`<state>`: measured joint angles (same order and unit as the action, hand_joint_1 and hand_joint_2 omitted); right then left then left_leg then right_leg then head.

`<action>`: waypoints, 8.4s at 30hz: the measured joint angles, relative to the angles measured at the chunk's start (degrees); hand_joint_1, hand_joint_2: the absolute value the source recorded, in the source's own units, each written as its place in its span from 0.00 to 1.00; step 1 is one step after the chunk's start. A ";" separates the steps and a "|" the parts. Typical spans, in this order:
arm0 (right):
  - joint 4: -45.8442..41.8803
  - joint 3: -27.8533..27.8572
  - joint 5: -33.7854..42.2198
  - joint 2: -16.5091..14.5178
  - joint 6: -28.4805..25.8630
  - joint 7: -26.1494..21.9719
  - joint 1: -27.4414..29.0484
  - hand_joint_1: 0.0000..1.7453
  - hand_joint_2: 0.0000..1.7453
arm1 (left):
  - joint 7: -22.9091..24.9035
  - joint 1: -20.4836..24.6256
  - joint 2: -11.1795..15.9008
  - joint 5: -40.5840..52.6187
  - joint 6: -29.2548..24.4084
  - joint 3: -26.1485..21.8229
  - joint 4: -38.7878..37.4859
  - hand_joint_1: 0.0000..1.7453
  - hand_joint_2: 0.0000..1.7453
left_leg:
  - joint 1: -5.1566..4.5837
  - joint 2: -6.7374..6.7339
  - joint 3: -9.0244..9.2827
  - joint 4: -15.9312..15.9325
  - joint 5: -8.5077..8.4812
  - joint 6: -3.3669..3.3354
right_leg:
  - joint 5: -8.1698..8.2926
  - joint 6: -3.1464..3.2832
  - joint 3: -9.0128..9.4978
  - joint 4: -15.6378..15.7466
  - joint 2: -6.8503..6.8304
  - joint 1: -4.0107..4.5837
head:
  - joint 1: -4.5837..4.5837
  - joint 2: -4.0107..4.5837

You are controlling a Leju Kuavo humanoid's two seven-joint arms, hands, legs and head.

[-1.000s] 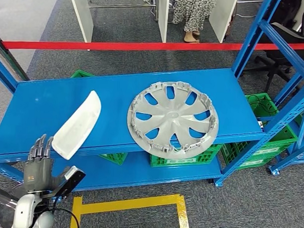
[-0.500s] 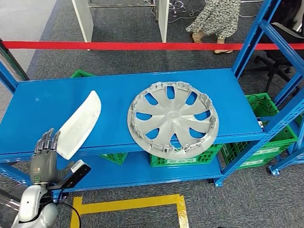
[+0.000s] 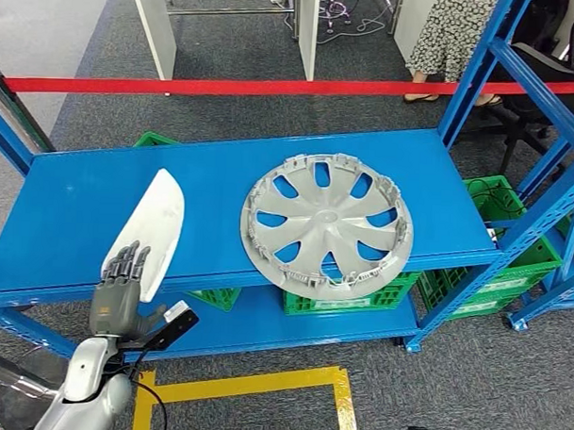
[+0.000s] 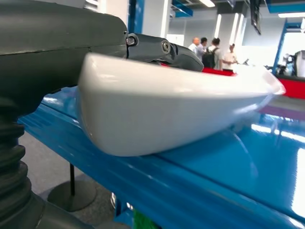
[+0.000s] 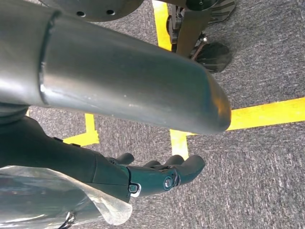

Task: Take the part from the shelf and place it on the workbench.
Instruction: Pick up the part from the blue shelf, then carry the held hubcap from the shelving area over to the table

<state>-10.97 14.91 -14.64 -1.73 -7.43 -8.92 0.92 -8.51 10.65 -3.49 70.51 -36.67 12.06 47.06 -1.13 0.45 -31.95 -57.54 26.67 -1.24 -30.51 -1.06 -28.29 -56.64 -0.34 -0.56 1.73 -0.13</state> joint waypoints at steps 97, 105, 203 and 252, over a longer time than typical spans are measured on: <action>-0.09 9.51 -9.20 -3.62 -0.77 -0.40 -0.31 0.00 1.00 | 9.10 -16.03 17.45 14.26 -2.64 4.71 46.30 1.00 1.00 | 0.03 -0.14 0.00 0.02 -0.02 0.01 | 0.00 0.00 -0.02 -0.07 0.12 0.03 | 0.00 0.00; -0.16 9.72 -9.82 -4.69 -1.17 -0.39 -0.56 0.00 1.00 | 10.34 -21.01 20.06 16.94 -3.12 -0.02 51.88 1.00 1.00 | 0.02 -0.29 0.06 0.30 -0.09 -0.81 | 0.02 -0.59 -0.02 0.14 0.18 -0.03 | -0.02 0.00; -0.68 15.20 -17.29 -7.60 -2.73 1.57 -1.84 0.00 1.00 | 3.56 -29.67 18.63 5.38 -2.86 -18.01 57.66 1.00 1.00 | 1.47 -1.21 1.75 1.67 0.74 -0.59 | -5.24 -1.28 -11.08 -15.56 0.14 -0.09 | 1.27 0.00; -0.68 16.79 -19.85 -8.40 -2.64 2.60 -1.58 0.00 1.00 | 3.77 -26.14 21.45 5.62 1.10 -16.72 56.81 1.00 1.00 | 1.81 -1.00 -4.04 -11.35 3.75 3.11 | 1.01 2.14 0.44 0.95 -0.28 0.58 | 0.31 0.00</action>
<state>-11.66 31.69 -34.49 -10.13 -10.08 -6.32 -0.66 -4.74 -15.49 17.97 76.13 -35.57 -4.65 103.87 0.68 -0.55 -35.98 -68.89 30.41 1.87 -29.51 1.08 -27.85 -55.69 -0.62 0.02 2.04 -0.13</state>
